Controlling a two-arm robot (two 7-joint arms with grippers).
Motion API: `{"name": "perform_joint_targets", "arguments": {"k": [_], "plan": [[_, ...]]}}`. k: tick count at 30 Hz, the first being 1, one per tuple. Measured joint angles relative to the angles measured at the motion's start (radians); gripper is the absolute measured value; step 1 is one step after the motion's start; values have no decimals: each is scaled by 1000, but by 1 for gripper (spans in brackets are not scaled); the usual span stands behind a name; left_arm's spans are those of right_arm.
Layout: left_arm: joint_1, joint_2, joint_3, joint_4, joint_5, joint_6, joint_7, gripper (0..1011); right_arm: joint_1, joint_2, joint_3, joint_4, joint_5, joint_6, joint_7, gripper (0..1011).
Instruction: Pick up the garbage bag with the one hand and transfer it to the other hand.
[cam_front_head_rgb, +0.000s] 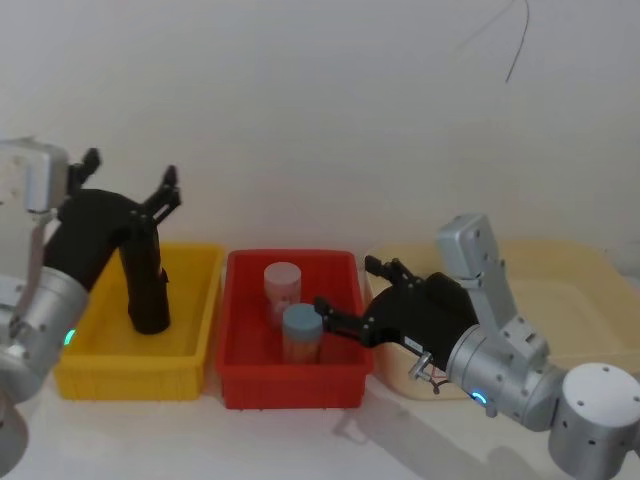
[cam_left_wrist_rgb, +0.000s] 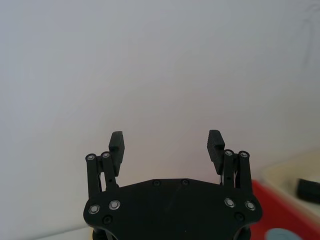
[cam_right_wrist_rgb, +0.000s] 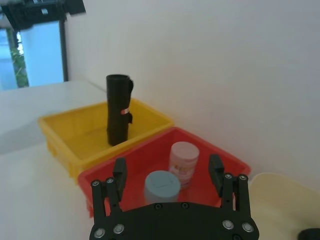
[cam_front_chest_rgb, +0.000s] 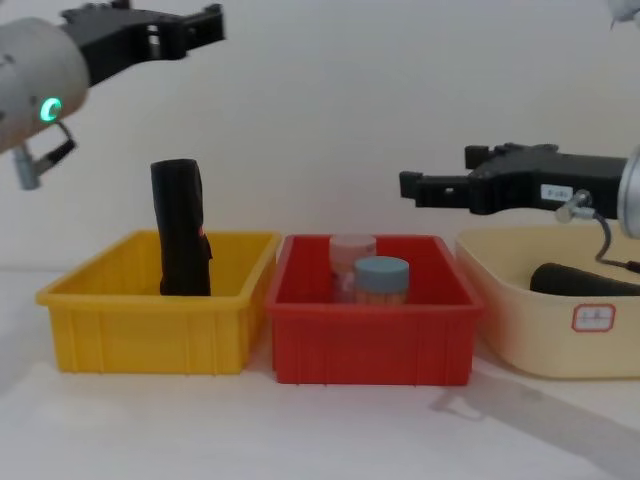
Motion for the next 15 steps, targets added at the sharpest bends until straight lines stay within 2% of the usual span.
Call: {"name": "perform_joint_targets", "arguments": {"k": [7,15], "plan": [[42,23,-49,-46,36,11,62,1001,48,-8,-36,62,-1,20,33,1000],[89,49,-111,-91,81,23,137,1001,119,-24,-68,174,-8,29,59,999]]}}
